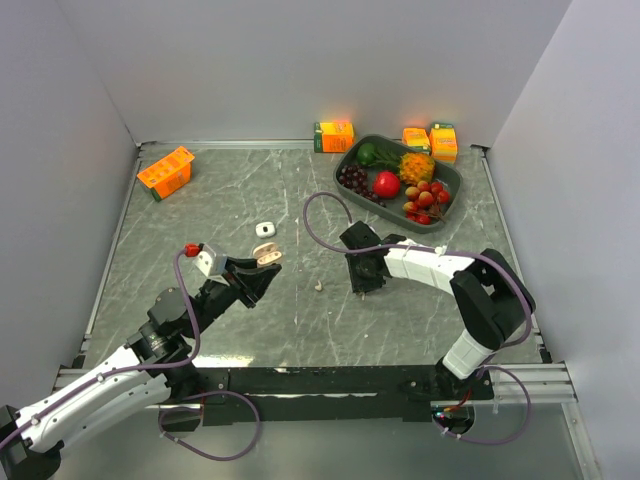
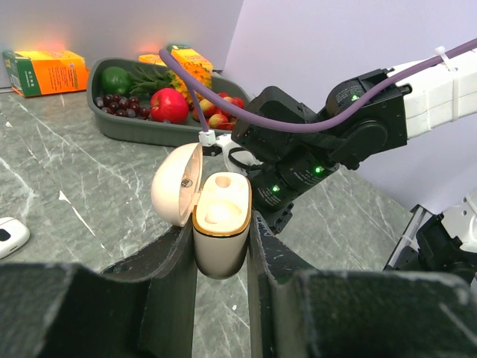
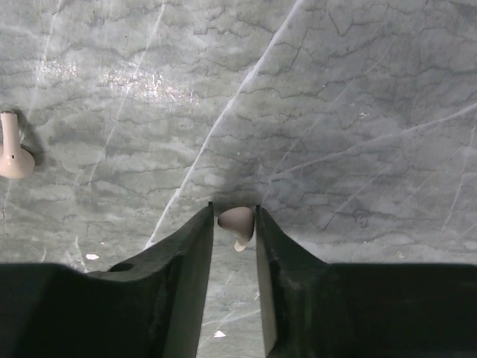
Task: Insert the wireless bluetooth earbuds into the charging case
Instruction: Pick up the earbud from the center of the board.
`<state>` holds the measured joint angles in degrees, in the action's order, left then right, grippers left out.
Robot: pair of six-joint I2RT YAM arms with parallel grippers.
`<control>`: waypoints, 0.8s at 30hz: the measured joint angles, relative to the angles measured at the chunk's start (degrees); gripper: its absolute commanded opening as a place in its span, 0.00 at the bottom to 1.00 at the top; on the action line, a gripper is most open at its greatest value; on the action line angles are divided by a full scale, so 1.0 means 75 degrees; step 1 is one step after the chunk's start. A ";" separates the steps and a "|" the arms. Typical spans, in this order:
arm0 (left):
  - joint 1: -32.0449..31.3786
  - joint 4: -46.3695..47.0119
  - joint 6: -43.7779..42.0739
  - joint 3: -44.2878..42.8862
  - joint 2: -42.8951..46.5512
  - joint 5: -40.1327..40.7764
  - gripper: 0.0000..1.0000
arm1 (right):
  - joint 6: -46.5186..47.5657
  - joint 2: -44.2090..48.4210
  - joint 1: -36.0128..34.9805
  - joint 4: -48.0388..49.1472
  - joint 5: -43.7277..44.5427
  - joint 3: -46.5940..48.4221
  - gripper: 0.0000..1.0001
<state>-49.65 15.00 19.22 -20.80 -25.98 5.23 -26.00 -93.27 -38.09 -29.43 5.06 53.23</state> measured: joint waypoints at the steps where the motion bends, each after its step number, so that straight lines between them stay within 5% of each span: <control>1: -0.0006 0.0003 0.0000 0.0000 0.0000 0.0003 0.01 | 0.0006 -0.0003 0.0000 0.0006 0.0003 0.0000 0.26; 6: -0.0015 0.0000 0.0000 0.0000 -0.0003 0.0020 0.01 | -0.0020 -0.0009 0.0000 0.0035 0.0006 0.0000 0.00; 14: -0.0029 -0.0006 0.0000 0.0000 0.0003 0.0032 0.01 | -0.0079 0.0303 0.0003 -0.0087 0.0157 -0.0015 0.00; 24: -0.0041 0.0064 0.0000 0.0000 -0.0041 0.0064 0.01 | -0.0067 0.3340 -0.0099 0.0181 0.0560 0.0356 0.00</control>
<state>-49.95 15.49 19.22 -20.80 -26.28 5.72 -26.50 -68.23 -38.83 -28.08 9.26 55.90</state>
